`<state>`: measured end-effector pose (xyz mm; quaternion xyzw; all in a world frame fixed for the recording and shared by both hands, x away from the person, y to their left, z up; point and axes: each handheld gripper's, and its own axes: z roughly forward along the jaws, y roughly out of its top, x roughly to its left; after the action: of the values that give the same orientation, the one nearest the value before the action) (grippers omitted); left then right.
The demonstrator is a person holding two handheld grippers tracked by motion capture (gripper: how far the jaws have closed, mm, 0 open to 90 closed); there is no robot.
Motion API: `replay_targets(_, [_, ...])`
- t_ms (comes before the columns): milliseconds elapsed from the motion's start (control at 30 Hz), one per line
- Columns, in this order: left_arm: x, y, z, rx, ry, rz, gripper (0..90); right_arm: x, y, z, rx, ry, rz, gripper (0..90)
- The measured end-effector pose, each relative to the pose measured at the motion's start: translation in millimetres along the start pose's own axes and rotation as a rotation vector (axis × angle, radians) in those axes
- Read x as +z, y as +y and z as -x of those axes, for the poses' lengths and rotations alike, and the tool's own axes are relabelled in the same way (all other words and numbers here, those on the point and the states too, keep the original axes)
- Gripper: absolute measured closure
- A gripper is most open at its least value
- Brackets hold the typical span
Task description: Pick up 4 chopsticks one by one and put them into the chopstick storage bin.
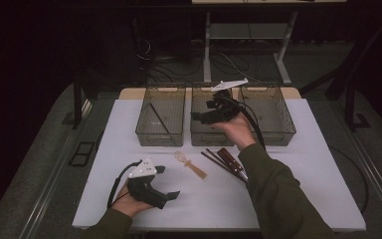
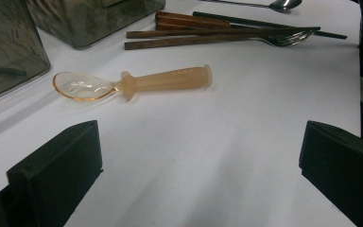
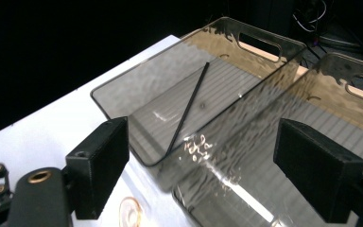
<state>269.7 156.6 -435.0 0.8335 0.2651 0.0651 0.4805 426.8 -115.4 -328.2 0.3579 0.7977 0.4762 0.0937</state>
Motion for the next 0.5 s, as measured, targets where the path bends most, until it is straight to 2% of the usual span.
replay_targets(200, [-0.5, 0.1, -0.9, 0.004, 0.002, -0.003, 0.0, -18.7, -13.0, 0.4, -0.014, 0.013, 0.025, 17.5])
replay_targets(267, [-0.3, -0.1, -0.4, -0.003, 0.000, -0.004, 0.0, -24.0, -17.4, 0.9, -0.022, 0.002, 0.038, 15.7])
replay_targets(400, [0.5, -0.4, 0.6, -0.012, -0.002, 0.004, 0.0, -32.8, -25.6, 3.7, -0.014, 0.006, 0.047, 14.0])
replay_targets(500, [-0.4, -0.2, 0.2, -0.003, -0.002, -0.001, 0.0, -39.4, -31.8, 5.9, 0.001, 0.001, 0.039, 13.3])
